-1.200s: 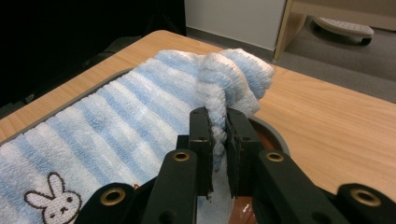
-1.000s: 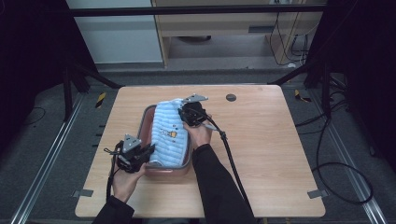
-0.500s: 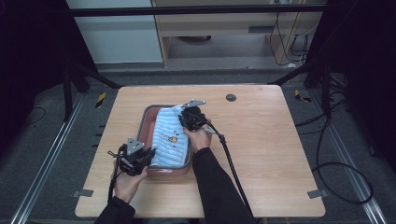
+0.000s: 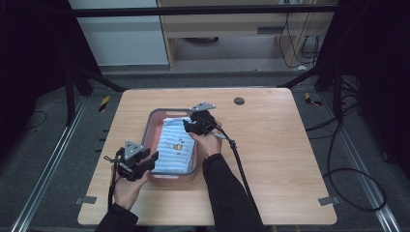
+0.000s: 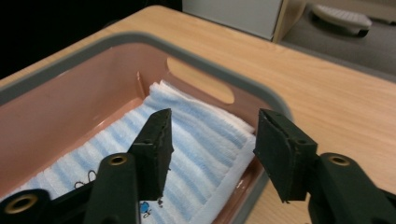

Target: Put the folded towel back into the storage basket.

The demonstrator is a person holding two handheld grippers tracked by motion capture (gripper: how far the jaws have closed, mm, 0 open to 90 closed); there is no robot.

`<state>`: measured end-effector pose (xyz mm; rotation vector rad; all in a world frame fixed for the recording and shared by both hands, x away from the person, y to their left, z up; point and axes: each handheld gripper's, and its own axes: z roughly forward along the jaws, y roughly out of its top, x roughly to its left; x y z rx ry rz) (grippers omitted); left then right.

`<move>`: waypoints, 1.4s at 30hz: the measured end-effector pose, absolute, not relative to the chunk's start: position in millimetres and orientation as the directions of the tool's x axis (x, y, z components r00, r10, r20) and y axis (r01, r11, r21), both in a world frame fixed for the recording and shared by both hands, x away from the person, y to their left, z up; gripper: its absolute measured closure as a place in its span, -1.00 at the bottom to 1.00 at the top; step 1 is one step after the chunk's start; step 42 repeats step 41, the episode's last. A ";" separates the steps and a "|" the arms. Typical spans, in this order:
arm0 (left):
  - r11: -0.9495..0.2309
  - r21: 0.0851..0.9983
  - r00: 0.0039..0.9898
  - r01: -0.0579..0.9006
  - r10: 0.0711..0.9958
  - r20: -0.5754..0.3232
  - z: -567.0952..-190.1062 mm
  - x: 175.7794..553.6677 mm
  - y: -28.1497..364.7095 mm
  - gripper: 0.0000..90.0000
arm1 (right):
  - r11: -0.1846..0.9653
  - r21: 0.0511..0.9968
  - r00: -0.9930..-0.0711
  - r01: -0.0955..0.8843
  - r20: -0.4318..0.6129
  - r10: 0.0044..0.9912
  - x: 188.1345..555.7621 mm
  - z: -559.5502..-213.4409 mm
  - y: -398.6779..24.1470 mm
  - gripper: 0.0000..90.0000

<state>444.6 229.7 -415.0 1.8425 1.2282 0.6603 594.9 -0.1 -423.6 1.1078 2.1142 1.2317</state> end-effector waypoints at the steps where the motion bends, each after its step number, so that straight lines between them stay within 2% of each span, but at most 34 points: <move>1: -0.197 0.848 0.391 0.491 0.920 -0.013 -413.3 444.0 230.8 0.33 | 0.274 0.870 -0.575 0.410 0.013 0.818 593.9 -421.6 -2.5 -0.06; 8: -0.187 0.874 0.417 0.448 0.909 -0.019 -406.6 441.6 237.9 0.04 | 0.238 0.889 -0.591 0.390 0.044 0.806 578.5 -401.7 -34.6 -0.34; 13: -0.186 0.875 0.414 0.447 0.910 -0.017 -405.5 441.3 245.1 -0.08 | 0.215 0.894 -0.587 0.393 0.063 0.807 569.1 -396.7 -53.9 -0.42; 23: -0.191 0.889 0.437 0.417 0.900 -0.012 -403.7 440.2 262.1 -0.29 | 0.171 0.903 -0.547 0.394 0.081 0.833 535.1 -399.1 -118.8 -0.55; 33: -0.173 0.891 0.386 0.419 0.922 -0.003 -405.3 442.8 277.4 -0.38 | 0.165 0.897 -0.493 0.410 0.066 0.867 513.6 -420.1 -169.5 -0.59; 42: -0.166 0.887 0.359 0.430 0.933 0.000 -409.6 445.0 290.1 -0.38 | 0.167 0.888 -0.468 0.429 0.060 0.882 498.8 -433.5 -196.5 -0.59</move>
